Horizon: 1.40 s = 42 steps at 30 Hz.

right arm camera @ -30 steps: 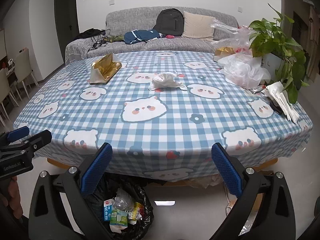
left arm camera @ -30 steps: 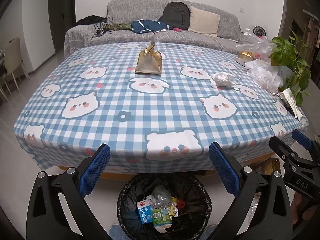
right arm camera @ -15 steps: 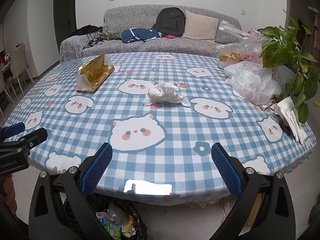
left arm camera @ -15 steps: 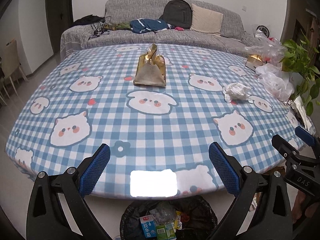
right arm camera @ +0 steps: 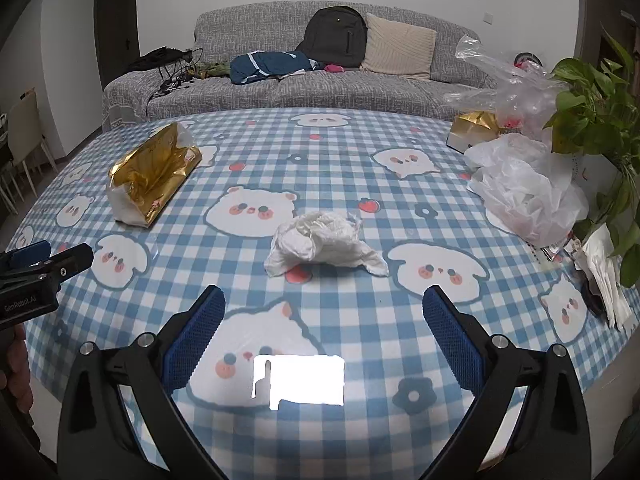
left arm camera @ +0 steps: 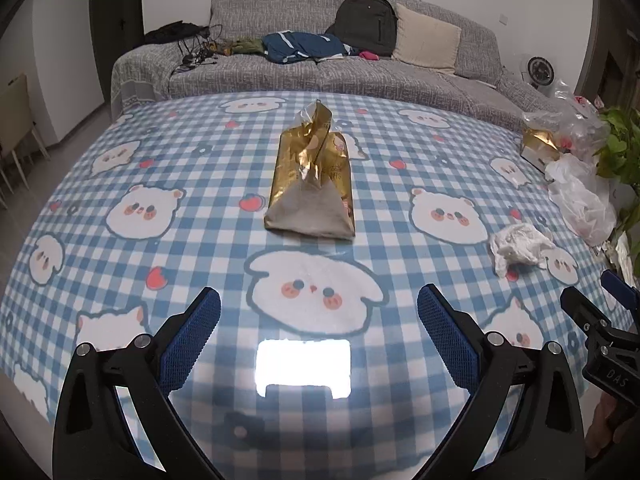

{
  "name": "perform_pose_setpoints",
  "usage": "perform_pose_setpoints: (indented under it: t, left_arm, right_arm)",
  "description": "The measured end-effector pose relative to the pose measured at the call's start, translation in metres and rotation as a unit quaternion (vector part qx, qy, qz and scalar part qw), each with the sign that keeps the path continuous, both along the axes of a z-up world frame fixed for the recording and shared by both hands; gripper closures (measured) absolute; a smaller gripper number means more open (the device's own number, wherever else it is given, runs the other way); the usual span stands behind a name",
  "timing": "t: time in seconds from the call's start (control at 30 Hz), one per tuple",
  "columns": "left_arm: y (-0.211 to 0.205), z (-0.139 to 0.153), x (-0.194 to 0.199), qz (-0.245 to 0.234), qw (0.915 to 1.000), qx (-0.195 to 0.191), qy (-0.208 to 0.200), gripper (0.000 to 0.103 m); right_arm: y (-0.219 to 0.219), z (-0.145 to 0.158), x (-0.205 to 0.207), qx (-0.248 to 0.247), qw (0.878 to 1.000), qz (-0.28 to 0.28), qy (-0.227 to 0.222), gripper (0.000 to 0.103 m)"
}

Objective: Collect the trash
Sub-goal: 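Grasp the gold foil bag with the left tool while the right tool grasps the white tissue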

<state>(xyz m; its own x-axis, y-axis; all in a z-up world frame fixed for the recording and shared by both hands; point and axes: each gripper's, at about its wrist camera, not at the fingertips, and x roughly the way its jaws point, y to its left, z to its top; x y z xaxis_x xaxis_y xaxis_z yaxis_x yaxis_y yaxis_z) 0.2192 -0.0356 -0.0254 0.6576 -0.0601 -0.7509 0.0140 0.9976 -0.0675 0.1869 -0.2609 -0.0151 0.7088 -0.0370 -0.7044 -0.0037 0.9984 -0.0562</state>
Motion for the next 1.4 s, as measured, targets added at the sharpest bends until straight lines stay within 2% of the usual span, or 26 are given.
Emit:
perform_pose_setpoints:
  t: [0.37, 0.57, 0.73, 0.8, 0.9, 1.0, 1.13, 1.4]
  left_arm:
    - [0.003, -0.007, 0.085, 0.008, 0.9998, 0.011, 0.013, 0.006]
    - [-0.003, -0.02, 0.112, 0.011, 0.9996, 0.006, 0.027, 0.012]
    - [-0.006, -0.033, 0.121, 0.014, 0.9989, 0.013, 0.043, 0.03]
    - [-0.007, -0.039, 0.121, 0.015, 0.9983, 0.016, 0.055, 0.039]
    - [-0.009, -0.042, 0.122, 0.015, 0.9976, 0.034, 0.059, 0.051]
    - [-0.007, -0.044, 0.122, 0.019, 0.9975, 0.029, 0.061, 0.052]
    - [-0.012, -0.045, 0.119, 0.022, 0.997, 0.046, 0.057, 0.055]
    - [-0.015, -0.044, 0.114, 0.018, 0.9971, 0.055, 0.05, 0.07]
  right_arm:
    - [-0.002, -0.023, 0.053, 0.019, 1.0, -0.009, 0.021, 0.008]
    - [0.004, -0.035, 0.065, 0.016, 0.999, -0.009, 0.035, 0.014]
    - [0.008, -0.046, 0.069, 0.007, 0.999, -0.003, 0.051, 0.026]
    - [0.008, -0.051, 0.07, 0.001, 0.998, -0.002, 0.06, 0.036]
    - [0.004, -0.055, 0.07, 0.012, 0.998, 0.0, 0.064, 0.044]
    - [0.002, -0.054, 0.069, 0.017, 0.998, -0.003, 0.064, 0.054]
    - [0.002, -0.053, 0.067, 0.019, 0.998, 0.0, 0.063, 0.065]
    - [-0.003, -0.05, 0.064, 0.025, 0.998, -0.012, 0.065, 0.087]
